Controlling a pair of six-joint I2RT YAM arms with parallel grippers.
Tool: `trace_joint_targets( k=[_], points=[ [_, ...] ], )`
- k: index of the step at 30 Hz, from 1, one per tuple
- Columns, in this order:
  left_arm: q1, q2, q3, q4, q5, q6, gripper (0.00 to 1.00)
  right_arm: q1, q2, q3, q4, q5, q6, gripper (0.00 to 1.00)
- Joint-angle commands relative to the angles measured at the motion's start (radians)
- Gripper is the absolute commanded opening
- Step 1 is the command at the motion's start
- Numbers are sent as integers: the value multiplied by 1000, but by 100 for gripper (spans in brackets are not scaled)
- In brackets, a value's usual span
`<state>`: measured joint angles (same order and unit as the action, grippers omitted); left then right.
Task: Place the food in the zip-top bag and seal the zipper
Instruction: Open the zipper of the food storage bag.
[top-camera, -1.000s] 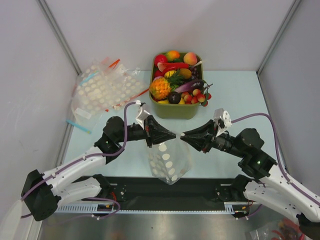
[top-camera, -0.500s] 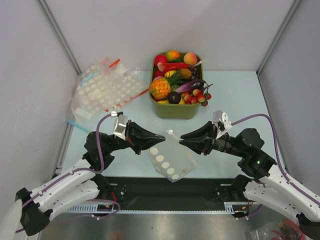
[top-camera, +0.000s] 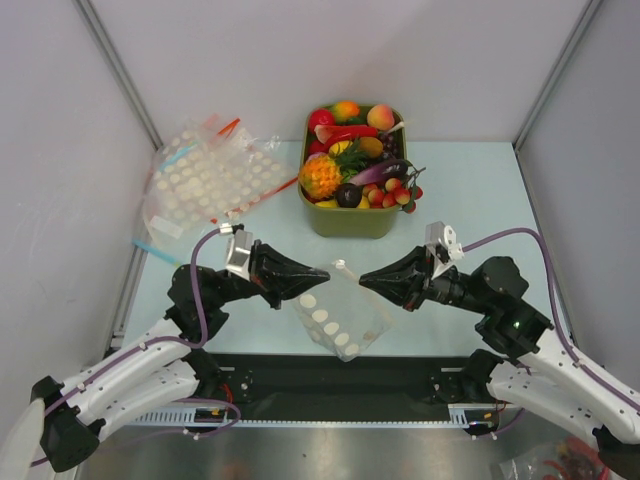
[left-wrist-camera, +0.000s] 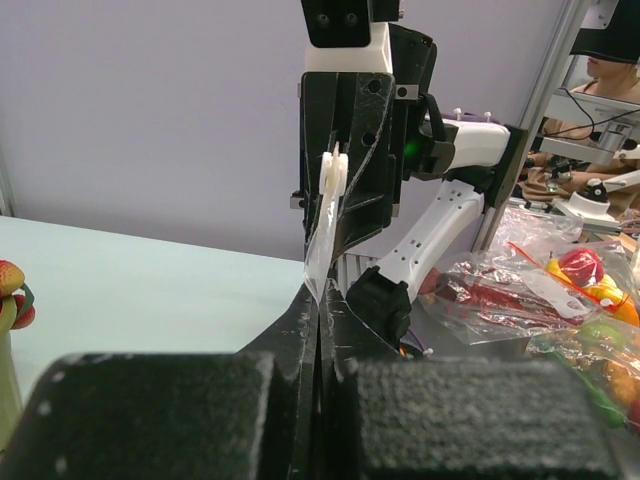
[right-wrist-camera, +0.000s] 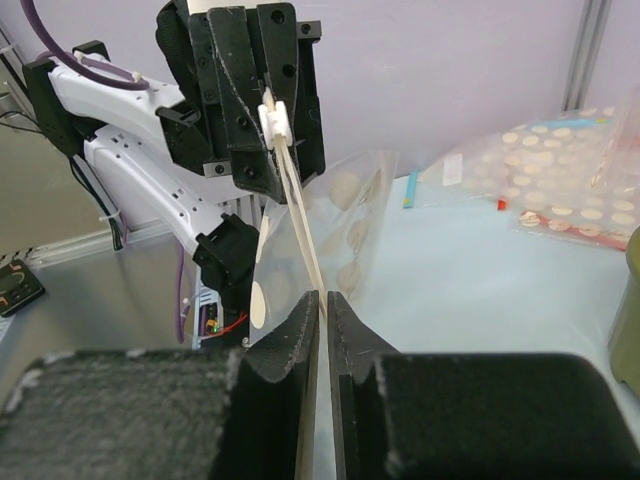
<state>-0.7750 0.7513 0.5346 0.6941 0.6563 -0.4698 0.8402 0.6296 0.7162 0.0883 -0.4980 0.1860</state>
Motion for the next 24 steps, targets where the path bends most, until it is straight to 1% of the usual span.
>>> trace_joint_targets(
  k=[1, 5, 9, 12, 16, 22, 24],
  points=[
    [-4, -12, -4, 68, 14, 3, 0, -3, 7, 8, 33, -4, -10, 12],
    [-4, -9, -2, 77, 23, -3, 0, -3, 28, 17, 24, -17, -13, 16],
    [-4, -12, -2, 79, 29, -6, 0, -3, 38, 25, 18, -28, -13, 16],
    [-4, -10, -1, 78, 29, -6, 0, -3, 15, 17, 19, -5, -13, 17],
    [-4, 2, 2, 76, 32, -9, 0, -3, -24, 0, 30, 30, -13, 30],
    [-4, 10, 5, 82, 42, -15, 0, -4, -42, -11, 31, 64, -10, 30],
    [-4, 3, 4, 82, 40, -15, 0, -4, -45, -12, 31, 105, -5, 30]
  ],
)
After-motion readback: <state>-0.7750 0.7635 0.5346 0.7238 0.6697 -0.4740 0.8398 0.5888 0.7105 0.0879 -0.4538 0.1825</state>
